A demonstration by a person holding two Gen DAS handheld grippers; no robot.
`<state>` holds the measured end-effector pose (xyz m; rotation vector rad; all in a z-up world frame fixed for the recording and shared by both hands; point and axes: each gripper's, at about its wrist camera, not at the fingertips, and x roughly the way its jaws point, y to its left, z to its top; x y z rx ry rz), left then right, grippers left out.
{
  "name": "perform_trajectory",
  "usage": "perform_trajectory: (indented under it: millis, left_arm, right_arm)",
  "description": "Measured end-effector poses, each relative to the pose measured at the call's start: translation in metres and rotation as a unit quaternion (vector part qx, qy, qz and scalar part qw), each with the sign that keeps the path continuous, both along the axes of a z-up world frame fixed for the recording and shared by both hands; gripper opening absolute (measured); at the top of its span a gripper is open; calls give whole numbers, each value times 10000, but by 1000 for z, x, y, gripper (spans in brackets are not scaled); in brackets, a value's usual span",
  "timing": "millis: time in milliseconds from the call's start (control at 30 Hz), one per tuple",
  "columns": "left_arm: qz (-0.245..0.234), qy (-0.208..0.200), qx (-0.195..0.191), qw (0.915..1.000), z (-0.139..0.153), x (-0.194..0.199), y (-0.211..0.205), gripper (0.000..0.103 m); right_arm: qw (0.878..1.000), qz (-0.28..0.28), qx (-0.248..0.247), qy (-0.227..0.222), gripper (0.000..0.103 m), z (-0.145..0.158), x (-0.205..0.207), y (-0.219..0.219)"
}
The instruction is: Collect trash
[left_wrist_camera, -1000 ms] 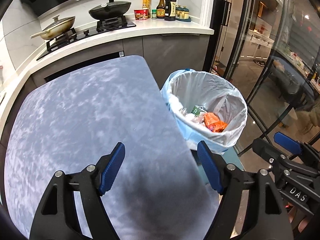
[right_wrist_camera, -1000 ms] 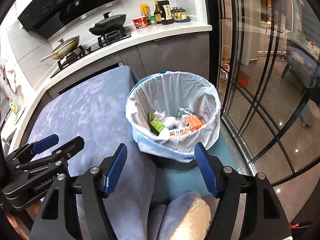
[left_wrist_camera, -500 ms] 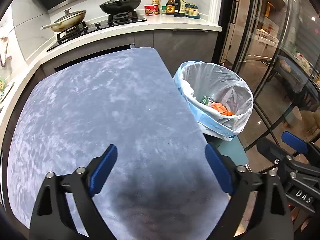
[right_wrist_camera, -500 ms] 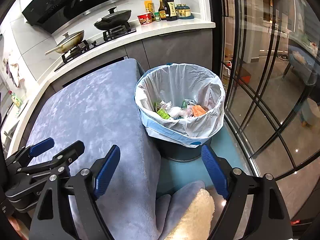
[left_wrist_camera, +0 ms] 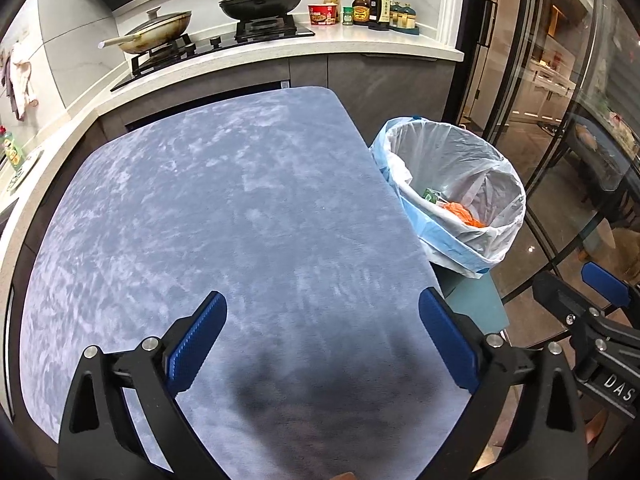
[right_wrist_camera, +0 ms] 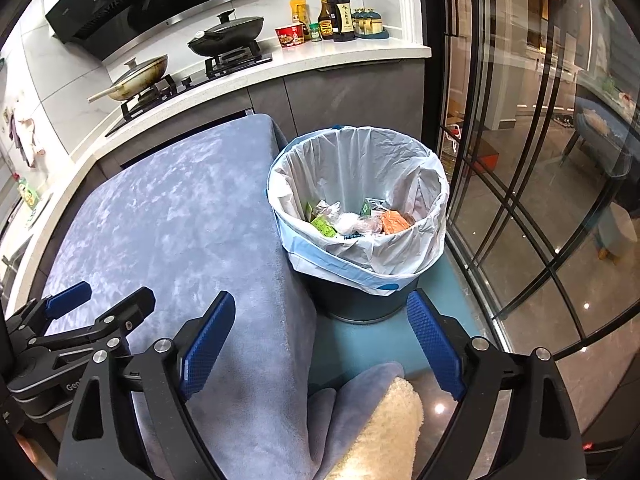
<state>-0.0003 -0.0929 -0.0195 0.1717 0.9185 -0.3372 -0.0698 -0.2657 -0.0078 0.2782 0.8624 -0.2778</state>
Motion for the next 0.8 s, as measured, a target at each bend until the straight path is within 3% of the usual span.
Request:
perform_trajectory:
  millis: [800]
  left_arm:
    - [128, 22, 102, 9999, -4, 4, 4, 93]
  right_arm:
    - [9999, 106, -9, 69, 90, -4, 7, 6]
